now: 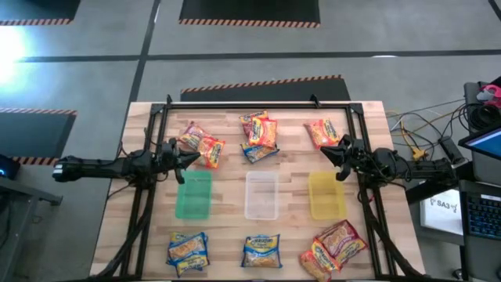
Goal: Sort Maruchan noodles
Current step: Put the orange noodle pack into the green bin
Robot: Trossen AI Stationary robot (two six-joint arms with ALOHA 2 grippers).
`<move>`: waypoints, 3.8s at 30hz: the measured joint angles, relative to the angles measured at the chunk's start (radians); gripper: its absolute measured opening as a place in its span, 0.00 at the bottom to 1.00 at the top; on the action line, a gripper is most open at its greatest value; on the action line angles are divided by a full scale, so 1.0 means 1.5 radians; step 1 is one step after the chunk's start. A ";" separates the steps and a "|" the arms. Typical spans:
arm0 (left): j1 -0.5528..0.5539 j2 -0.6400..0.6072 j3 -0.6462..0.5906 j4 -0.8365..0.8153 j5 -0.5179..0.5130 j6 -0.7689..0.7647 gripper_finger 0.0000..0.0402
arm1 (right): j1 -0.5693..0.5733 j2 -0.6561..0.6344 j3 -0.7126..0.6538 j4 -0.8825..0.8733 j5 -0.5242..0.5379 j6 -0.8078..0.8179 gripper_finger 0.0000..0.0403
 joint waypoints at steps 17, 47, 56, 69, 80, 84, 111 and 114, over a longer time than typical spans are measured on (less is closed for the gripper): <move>0.000 0.000 0.000 -0.002 0.034 -0.062 0.00 | 0.000 0.000 0.000 0.000 0.000 0.000 0.04; 0.002 0.000 0.000 0.077 -0.020 -0.085 0.00 | 0.000 0.000 0.000 0.000 0.000 0.000 0.04; 0.002 0.015 0.003 0.075 -0.007 -0.065 0.00 | 0.000 0.000 0.000 0.000 0.000 0.000 0.04; 0.002 0.156 0.123 -0.093 -0.018 -0.089 0.00 | 0.000 0.000 0.000 0.000 0.000 0.000 0.04; 0.002 0.278 0.179 -0.168 -0.022 -0.120 0.00 | 0.000 0.000 0.000 0.000 0.000 0.000 0.04; 0.002 0.325 0.241 -0.276 -0.023 -0.111 0.00 | 0.000 0.000 0.000 0.000 0.000 0.000 0.04; 0.002 0.417 0.281 -0.316 -0.088 -0.092 0.17 | 0.000 0.000 0.000 0.000 0.000 0.000 0.04; 0.002 0.422 0.281 -0.313 -0.075 -0.085 0.24 | 0.000 0.000 0.000 0.000 0.000 0.000 0.04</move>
